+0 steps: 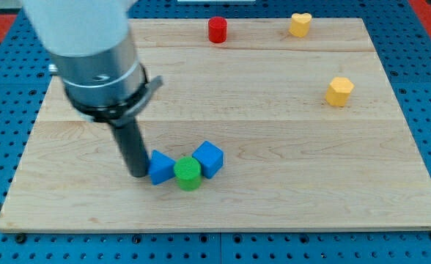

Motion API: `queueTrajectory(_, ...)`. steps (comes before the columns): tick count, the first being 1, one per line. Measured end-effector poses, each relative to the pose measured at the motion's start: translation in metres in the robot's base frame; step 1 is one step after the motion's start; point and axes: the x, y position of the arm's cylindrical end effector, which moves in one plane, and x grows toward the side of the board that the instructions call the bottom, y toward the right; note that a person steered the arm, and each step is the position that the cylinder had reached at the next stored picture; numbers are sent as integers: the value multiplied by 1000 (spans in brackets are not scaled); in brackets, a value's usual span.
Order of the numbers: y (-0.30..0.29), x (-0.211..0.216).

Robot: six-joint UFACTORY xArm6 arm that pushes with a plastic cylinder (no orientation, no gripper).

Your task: Move the green star closer to the group of blocks

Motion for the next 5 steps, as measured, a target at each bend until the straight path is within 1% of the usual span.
queueTrajectory(1, -46, -16)
queueTrajectory(2, -9, -109)
queueTrajectory(3, 76, -207)
queueTrajectory(4, 22, -295)
queueTrajectory(5, -68, -344)
